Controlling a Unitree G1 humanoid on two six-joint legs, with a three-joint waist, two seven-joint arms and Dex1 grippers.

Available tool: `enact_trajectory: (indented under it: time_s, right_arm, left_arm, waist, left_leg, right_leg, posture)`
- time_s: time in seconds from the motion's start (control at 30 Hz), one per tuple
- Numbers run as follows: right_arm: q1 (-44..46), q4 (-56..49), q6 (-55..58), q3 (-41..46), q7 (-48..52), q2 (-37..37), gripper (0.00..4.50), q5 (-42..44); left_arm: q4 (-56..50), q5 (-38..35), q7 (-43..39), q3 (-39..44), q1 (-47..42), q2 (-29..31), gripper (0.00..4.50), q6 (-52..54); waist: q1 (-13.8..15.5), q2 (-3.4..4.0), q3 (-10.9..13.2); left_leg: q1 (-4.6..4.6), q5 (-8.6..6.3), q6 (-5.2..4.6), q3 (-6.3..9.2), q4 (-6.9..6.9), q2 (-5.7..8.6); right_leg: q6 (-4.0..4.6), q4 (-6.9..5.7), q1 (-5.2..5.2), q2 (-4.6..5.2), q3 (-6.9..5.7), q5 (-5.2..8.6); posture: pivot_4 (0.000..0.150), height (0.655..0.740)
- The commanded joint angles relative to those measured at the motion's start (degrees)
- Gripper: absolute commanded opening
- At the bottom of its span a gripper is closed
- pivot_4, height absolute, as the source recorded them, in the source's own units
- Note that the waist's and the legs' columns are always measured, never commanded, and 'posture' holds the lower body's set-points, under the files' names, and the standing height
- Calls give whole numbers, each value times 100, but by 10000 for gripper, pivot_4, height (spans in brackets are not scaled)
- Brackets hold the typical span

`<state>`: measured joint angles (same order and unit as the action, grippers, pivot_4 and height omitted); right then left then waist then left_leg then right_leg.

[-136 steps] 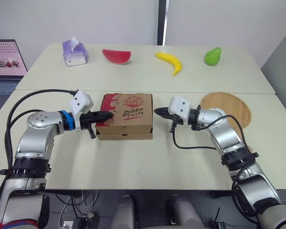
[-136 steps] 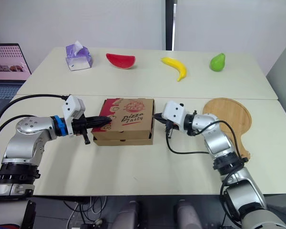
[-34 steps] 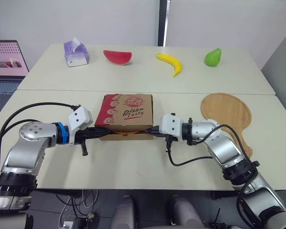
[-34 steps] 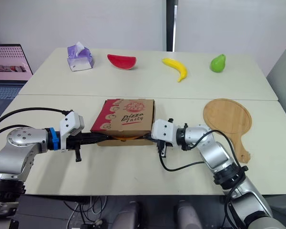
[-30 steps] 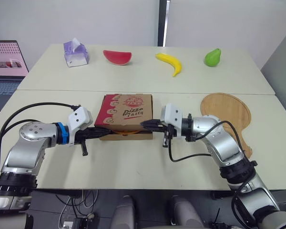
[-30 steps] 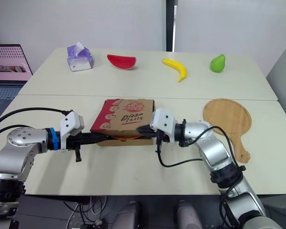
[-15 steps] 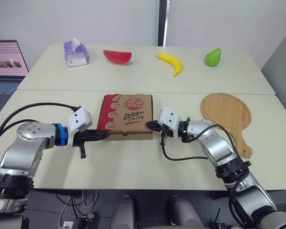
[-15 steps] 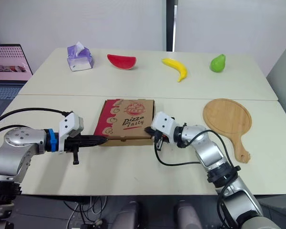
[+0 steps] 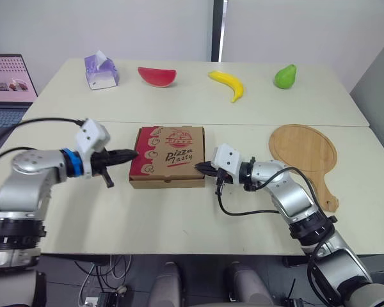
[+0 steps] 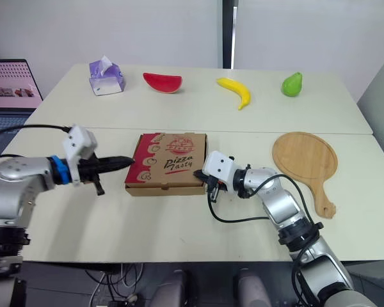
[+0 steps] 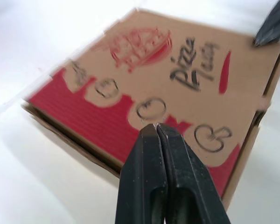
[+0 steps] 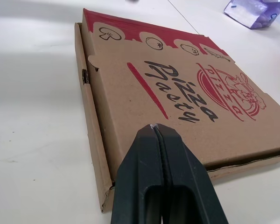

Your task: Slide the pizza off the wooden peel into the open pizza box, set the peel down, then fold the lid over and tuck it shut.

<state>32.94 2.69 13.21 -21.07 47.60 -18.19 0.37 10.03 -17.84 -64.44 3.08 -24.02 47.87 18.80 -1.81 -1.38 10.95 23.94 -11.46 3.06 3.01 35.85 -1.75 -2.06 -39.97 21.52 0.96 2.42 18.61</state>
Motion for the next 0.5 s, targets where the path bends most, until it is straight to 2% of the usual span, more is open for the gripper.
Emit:
enact_trajectory:
  time_s: [0.03,0.33,0.5]
  right_arm:
    - [151,-75,16,-95,-29,26,511,-159]
    - [130,39,143,-400,-108,-31,511,-694]
    - [160,-62,101,36,-249,163,511,-334]
  left_arm:
    - [128,307,35,-172,90,-28,0,-402]
    - [688,759,-95,-391,157,94,0,-960]
    - [593,283,-49,-14,4,-52,0,-766]
  waist:
    - [0,0,0]
    - [-4,1,-4]
    - [-4,1,-5]
  left_leg:
    - [0,0,0,1,0,-1]
    - [-12,0,0,0,0,0]
    - [-12,0,0,0,0,0]
  right_leg:
    - [0,0,1,0,0,0]
    - [0,-1,-9,0,1,0]
    - [0,-1,-10,0,1,0]
  posture:
    - [1500,7400]
    - [1500,7400]
    - [1500,7400]
